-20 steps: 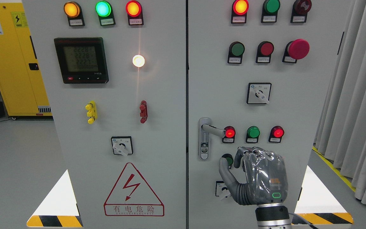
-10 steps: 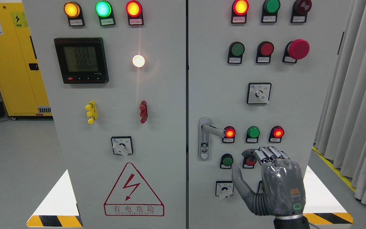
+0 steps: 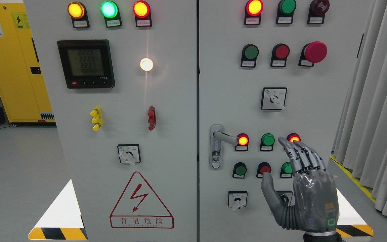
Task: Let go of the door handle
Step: 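Open the right hand and pull it away from the handle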
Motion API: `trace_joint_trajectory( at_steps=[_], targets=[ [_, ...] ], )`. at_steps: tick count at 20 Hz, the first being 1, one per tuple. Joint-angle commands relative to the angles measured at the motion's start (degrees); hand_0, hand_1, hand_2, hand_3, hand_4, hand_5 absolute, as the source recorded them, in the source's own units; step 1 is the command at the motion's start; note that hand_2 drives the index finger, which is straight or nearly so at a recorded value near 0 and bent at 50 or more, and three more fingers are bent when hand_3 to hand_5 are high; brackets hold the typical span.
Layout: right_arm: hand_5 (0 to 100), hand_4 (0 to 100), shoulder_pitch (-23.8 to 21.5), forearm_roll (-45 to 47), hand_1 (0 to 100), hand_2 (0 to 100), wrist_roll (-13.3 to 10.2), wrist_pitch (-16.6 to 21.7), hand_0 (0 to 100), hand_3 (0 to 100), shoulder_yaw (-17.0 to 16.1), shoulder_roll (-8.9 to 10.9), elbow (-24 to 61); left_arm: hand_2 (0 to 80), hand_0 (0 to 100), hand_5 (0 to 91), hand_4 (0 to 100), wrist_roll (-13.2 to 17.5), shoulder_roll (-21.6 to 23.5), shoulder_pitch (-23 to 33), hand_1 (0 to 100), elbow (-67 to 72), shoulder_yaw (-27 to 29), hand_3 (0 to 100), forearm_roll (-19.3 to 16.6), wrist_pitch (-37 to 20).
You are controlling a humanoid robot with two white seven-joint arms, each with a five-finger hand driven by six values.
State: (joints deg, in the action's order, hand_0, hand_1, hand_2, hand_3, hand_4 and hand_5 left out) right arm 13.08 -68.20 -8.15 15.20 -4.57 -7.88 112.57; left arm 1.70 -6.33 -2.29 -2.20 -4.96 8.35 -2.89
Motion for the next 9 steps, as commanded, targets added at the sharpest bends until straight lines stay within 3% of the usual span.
trace_joint_trajectory(
  at_steps=[1,9],
  targets=[
    [0,0,-0.07,0.53,28,0,0.59,0.1,71,0,-1.5,0.06,0.46,0.0,12,0.0,0,-0.03,0.0,0.0,56,0.0,0.04,0,0.0,-0.01],
    [0,0,-0.07,0.97,28,0,0.86,0.01,71,0,-0.62,0.06,0.46,0.0,12,0.0,0,-0.03,0.0,0.0,56,0.0,0.04,0,0.0,-0.01]
  ],
)
